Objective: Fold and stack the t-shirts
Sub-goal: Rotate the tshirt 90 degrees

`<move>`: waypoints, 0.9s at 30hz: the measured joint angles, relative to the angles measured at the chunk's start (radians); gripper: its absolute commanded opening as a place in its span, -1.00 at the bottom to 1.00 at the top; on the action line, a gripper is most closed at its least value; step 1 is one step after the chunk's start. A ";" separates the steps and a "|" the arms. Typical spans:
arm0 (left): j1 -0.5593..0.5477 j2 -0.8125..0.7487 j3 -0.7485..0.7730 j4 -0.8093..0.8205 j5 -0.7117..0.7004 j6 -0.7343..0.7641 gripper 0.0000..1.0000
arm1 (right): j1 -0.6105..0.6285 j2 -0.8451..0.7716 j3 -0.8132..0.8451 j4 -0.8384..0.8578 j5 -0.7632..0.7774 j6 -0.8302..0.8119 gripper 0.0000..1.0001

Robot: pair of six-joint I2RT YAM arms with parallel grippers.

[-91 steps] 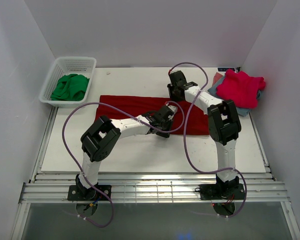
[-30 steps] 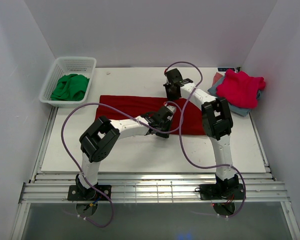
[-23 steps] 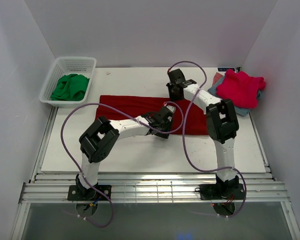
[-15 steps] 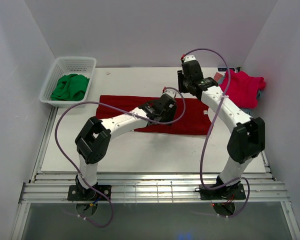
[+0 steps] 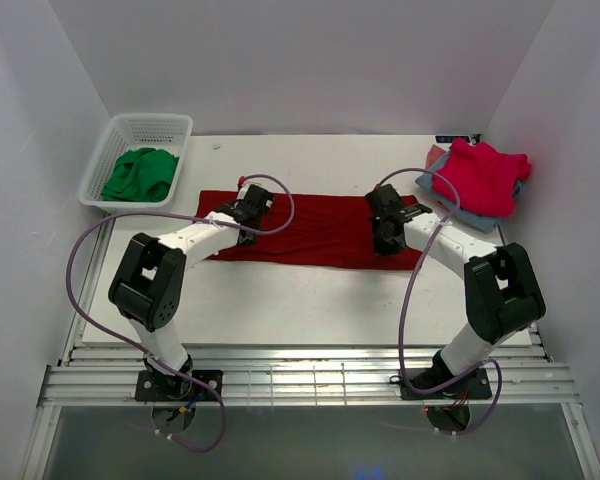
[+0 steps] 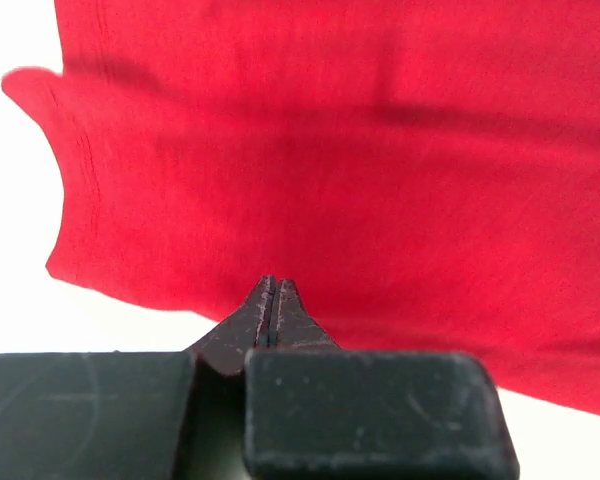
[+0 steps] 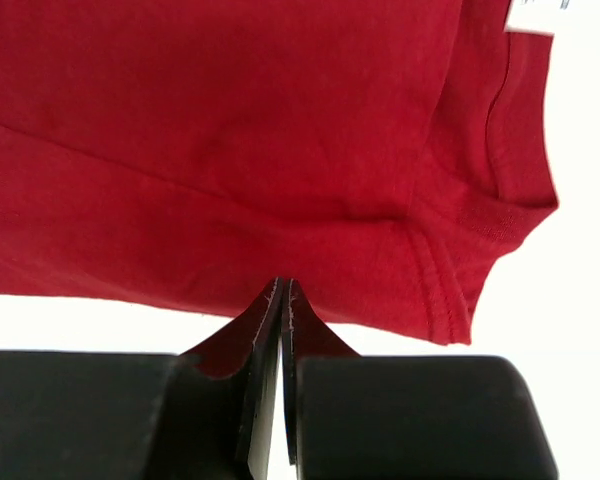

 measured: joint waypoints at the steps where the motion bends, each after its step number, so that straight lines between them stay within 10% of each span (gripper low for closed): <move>1: 0.000 0.002 -0.016 -0.017 -0.005 0.000 -1.00 | 0.001 -0.002 -0.010 0.002 -0.001 0.010 -0.85; 27: -0.002 0.111 -0.061 -0.019 -0.101 0.000 -1.00 | 0.007 0.166 0.034 0.056 0.050 0.034 -0.84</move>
